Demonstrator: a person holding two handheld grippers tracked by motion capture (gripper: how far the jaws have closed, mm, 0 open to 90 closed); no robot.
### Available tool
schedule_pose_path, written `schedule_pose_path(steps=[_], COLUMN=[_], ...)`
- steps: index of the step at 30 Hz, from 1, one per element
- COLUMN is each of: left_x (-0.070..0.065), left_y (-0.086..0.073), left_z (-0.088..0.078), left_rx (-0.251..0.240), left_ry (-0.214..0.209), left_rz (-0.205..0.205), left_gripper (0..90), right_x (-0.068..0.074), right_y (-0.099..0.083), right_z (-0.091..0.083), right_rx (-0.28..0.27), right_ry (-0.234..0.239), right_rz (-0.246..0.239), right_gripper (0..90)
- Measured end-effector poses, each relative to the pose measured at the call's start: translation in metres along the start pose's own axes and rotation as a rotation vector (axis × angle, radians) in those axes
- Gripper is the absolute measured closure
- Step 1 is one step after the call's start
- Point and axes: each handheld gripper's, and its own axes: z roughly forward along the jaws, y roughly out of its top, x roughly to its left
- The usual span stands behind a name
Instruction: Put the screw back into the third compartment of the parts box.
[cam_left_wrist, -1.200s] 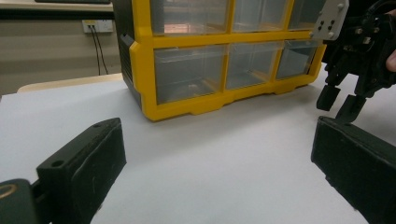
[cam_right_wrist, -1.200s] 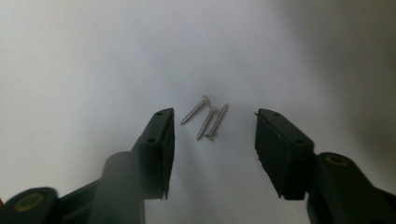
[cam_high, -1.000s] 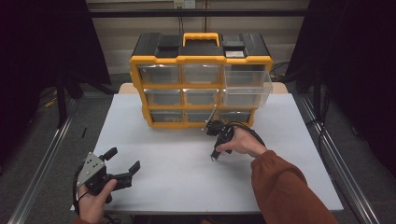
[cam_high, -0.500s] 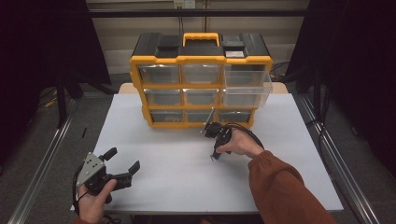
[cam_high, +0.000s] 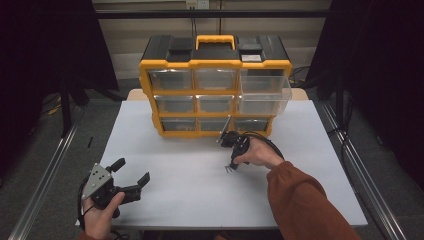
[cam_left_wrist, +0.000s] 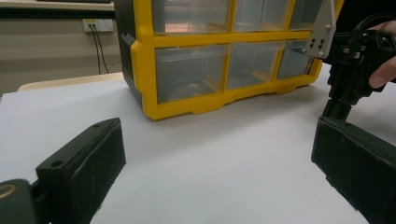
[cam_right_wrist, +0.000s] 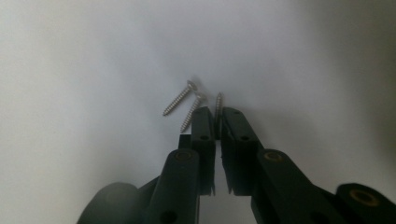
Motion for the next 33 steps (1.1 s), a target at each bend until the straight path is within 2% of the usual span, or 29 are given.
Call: schedule_pose_path(steps=[4, 6, 10, 12, 17, 19, 29, 33], left_x=[0.0, 0.0, 0.0, 0.0, 0.0, 0.0, 0.0, 0.0], left_y=[0.0, 0.0, 0.0, 0.0, 0.0, 0.0, 0.0, 0.0], left_z=[0.0, 0.0, 0.0, 0.0, 0.0, 0.0, 0.0, 0.0], left_rx=[0.003, 0.004, 0.004, 0.005, 0.004, 0.005, 0.003, 0.003], left_ry=[-0.001, -0.001, 0.001, 0.001, 0.0, 0.001, 0.003, 0.0], left_rz=[0.004, 0.005, 0.006, 0.008, 0.005, 0.006, 0.002, 0.005], left_gripper=[2.8, 2.8, 2.8, 2.8, 2.8, 2.8, 2.8, 2.8], right_x=[0.0, 0.001, 0.003, 0.004, 0.006, 0.006, 0.006, 0.008], right_y=[0.0, 0.0, 0.001, 0.002, 0.002, 0.001, -0.002, -0.005], right_z=[0.0, 0.001, 0.001, 0.001, 0.001, 0.0, -0.006, -0.011], right_rx=[-0.002, 0.005, 0.007, 0.013, 0.003, 0.009, -0.035, -0.052], right_ry=[0.0, -0.02, -0.025, -0.045, -0.034, -0.052, -0.034, -0.045], right_rz=[-0.003, -0.018, -0.009, -0.025, -0.024, -0.034, -0.034, -0.035], right_gripper=[83.5, 83.5, 84.3, 85.2, 85.9, 85.9, 85.9, 85.9])
